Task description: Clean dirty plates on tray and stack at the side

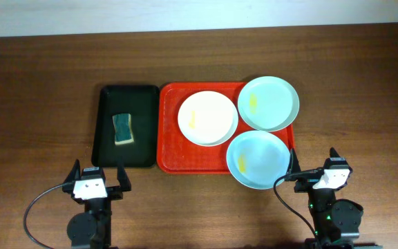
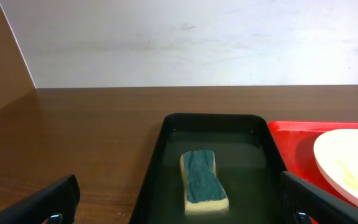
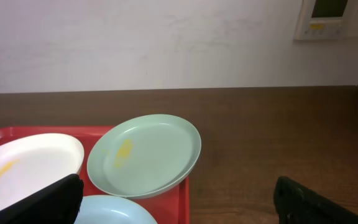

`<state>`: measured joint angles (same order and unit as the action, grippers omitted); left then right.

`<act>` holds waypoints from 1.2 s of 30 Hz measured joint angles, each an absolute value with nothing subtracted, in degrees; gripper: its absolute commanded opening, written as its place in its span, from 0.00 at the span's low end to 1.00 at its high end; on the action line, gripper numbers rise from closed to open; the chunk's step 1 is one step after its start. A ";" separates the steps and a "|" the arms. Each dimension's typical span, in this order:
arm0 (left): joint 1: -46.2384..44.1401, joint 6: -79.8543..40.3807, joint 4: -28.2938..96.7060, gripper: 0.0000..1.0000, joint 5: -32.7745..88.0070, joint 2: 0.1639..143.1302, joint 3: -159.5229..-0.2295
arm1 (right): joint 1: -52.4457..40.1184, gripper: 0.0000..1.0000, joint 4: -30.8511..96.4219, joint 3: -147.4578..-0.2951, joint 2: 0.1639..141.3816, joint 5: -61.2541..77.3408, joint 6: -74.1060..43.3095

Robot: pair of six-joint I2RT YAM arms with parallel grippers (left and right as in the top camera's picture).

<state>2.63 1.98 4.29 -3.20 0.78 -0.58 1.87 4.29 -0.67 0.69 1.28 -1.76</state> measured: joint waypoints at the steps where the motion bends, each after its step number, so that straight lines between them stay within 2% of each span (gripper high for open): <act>1: 2.63 1.98 4.29 0.99 -3.20 0.78 -0.58 | 1.87 0.98 4.29 -0.67 0.69 1.30 -1.78; 20: 2.63 1.98 4.29 0.99 -3.11 0.78 -0.58 | 1.87 0.98 4.29 -0.67 0.69 1.30 -1.76; 28: 2.63 2.00 3.79 0.99 4.36 0.78 -0.58 | 1.87 0.98 4.29 -0.67 0.69 1.30 -1.74; 36: 2.63 1.52 3.66 0.99 6.31 0.78 -0.58 | 1.87 0.99 4.32 -0.67 0.69 1.30 -1.76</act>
<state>2.63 1.52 3.66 6.31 0.78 -0.58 1.87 4.32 -0.67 0.69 1.30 -1.76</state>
